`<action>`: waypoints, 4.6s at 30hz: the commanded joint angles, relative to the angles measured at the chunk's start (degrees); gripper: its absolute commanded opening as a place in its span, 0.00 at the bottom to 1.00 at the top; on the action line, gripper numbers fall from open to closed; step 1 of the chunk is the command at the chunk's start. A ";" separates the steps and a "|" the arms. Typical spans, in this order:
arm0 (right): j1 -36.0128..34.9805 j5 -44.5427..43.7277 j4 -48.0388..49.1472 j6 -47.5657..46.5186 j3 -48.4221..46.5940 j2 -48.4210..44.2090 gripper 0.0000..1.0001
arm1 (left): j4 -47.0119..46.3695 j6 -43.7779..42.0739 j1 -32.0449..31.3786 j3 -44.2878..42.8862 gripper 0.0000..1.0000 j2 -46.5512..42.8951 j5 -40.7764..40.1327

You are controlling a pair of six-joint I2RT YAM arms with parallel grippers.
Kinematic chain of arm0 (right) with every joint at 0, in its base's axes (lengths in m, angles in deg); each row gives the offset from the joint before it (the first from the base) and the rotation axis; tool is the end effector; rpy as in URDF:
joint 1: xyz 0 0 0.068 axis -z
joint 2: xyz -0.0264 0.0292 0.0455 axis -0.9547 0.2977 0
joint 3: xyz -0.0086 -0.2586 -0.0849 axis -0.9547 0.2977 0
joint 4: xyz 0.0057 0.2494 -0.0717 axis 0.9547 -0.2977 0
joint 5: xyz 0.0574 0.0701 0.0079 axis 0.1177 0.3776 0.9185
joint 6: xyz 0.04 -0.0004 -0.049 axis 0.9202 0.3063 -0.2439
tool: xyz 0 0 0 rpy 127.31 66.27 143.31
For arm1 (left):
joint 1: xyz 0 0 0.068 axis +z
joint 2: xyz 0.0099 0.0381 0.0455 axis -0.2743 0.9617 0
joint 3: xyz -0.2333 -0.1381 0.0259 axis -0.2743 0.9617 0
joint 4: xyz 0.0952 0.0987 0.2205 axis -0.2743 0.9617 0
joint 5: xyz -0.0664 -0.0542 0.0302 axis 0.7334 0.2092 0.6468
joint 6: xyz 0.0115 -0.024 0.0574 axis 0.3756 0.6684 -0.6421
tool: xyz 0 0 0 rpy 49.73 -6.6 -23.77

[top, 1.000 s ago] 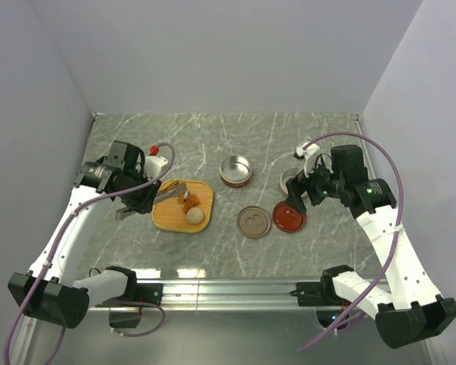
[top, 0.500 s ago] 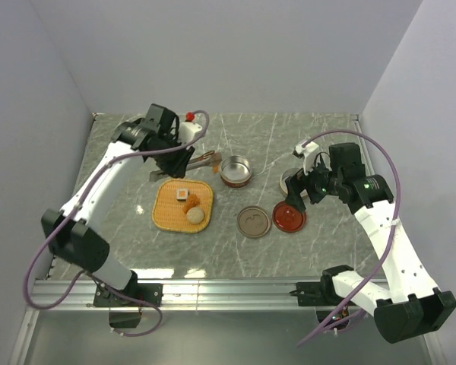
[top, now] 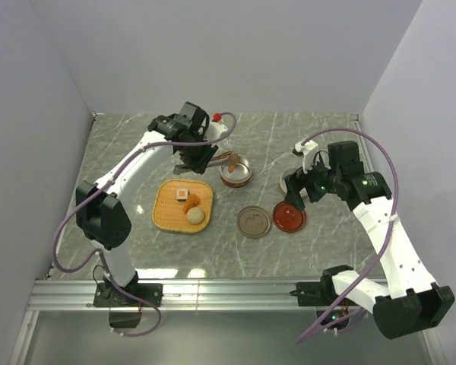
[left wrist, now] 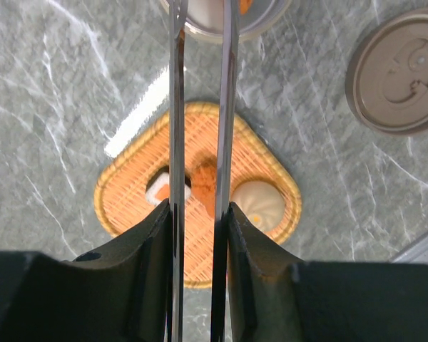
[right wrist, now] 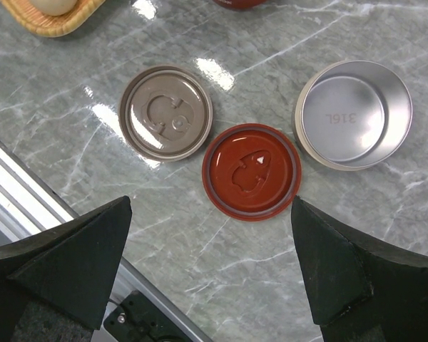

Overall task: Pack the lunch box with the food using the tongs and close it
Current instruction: Place the food into the lunch box, then pick up the food using the clamp

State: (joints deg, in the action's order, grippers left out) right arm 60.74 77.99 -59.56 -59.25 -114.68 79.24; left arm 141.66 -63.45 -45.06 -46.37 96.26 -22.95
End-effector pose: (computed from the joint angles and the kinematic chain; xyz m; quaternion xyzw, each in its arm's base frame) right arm 0.1978 0.0636 0.3367 -0.3377 0.8466 0.1806 0.3696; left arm 0.3261 -0.1912 0.3159 0.3786 0.8881 -0.1127 0.2349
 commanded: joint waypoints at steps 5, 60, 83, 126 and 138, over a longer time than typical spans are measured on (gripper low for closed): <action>0.61 0.39 0.39 0.69 -2.49 0.46 1.00 | -1.83 1.89 -2.05 -5.59 0.14 3.65 -5.67; 0.52 -0.66 1.71 -0.01 0.06 -0.59 1.00 | 2.48 0.22 -6.27 -7.79 0.49 8.83 -13.50; 0.61 -0.75 0.39 -0.37 -0.29 -2.09 1.00 | 5.47 0.40 3.21 9.86 0.53 -20.86 -0.05; 0.61 -0.31 0.04 -0.10 -0.82 -0.94 1.00 | 4.68 -0.92 6.21 31.41 0.46 -26.85 -4.00; 0.52 -0.66 -0.13 -0.28 -0.73 -1.12 1.00 | 3.97 -0.75 5.68 31.85 0.47 -24.30 -5.76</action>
State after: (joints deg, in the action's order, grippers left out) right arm 60.74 77.86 -59.53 -59.29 -114.57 78.19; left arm 146.51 -64.17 -38.90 -14.20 71.68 -28.00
